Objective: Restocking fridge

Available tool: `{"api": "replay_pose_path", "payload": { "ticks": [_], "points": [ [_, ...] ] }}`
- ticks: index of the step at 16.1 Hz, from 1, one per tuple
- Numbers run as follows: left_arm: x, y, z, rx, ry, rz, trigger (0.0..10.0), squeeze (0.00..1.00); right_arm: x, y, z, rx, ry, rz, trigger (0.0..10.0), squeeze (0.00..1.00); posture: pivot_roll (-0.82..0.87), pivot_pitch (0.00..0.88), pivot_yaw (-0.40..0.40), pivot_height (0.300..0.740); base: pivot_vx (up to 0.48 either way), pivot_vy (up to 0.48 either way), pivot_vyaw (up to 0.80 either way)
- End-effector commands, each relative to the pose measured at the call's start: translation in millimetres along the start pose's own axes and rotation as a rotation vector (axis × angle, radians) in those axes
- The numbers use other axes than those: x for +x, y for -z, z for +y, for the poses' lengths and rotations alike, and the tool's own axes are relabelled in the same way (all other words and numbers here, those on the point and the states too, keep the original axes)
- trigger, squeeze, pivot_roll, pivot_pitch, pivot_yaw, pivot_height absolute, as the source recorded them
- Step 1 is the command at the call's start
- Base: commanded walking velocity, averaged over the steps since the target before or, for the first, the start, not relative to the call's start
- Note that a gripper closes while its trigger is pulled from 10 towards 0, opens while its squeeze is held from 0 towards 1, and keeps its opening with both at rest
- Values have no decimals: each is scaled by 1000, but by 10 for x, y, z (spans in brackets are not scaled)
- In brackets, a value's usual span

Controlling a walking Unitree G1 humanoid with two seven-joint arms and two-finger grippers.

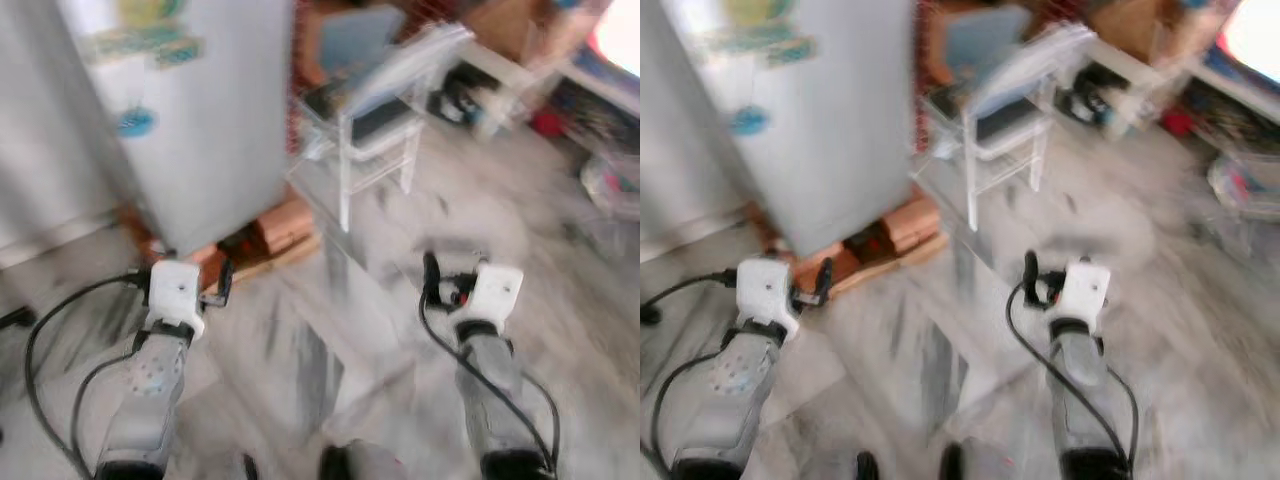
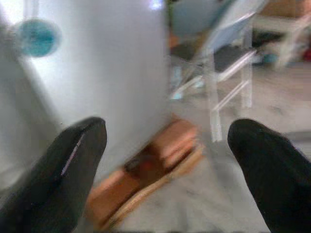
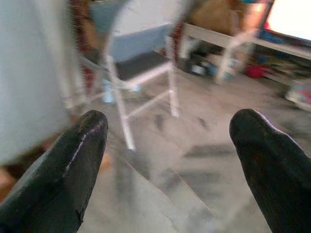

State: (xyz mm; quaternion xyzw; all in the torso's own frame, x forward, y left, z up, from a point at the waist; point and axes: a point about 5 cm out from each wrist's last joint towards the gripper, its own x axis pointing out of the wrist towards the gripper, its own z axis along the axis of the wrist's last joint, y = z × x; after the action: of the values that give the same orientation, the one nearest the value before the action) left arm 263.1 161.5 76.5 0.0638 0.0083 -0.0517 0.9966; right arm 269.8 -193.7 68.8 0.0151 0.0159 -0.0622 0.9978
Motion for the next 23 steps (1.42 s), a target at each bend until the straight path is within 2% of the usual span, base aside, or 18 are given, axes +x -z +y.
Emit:
{"api": "replay_pose_path", "payload": {
  "ticks": [1, 5, 6, 9, 12, 15, 17, 19, 23],
  "points": [
    [-59, 66, 9, 24, 1, 27, 10000, 0, 4, -16, -14, 5, 13, -11, 10000, 0, 93, 97, -42, 740, 0, 435, 0],
    [-149, 151, -16, 71, 30, 64, 10000, 0, -61, 22, -70, 30, 73, -13, 10000, 0, 80, 77, 5, 740, 0, 0, 0],
    [-214, 189, 20, 72, 28, 81, 10000, 0, -97, 9, -64, 45, 74, -19, 10000, 0, 81, 77, 6, 740, 0, 0, 0],
    [-369, 280, 136, 93, -25, 122, 10000, 0, -208, 67, -110, 14, 65, 1, 10000, 0, 98, 75, -11, 740, 0, 0, 0],
    [-392, 278, 161, 90, -54, 119, 10000, 0, -325, 131, -169, -29, 51, 23, 10000, 0, 109, 72, -17, 740, 0, 0, 0],
    [-439, 290, 172, 95, -55, 125, 10000, 0, -390, 49, -265, -86, 31, -2, 10000, 0, 94, 75, -20, 740, 0, 0, 0],
    [-472, 307, 179, 99, -55, 132, 10000, 0, -462, 78, -325, -108, 34, 15, 10000, 0, 90, 80, -20, 740, 0, 0, 0],
    [-474, 302, 173, 95, -52, 132, 10000, 0, -461, 81, -327, -108, 37, 19, 10000, 0, 89, 86, -21, 740, 0, 0, 0],
    [-437, 283, 164, 92, -51, 120, 10000, 0, -394, 6, -233, -92, 11, -2, 10000, 0, 99, 86, -32, 740, 0, 470, 0]
  ]
}}
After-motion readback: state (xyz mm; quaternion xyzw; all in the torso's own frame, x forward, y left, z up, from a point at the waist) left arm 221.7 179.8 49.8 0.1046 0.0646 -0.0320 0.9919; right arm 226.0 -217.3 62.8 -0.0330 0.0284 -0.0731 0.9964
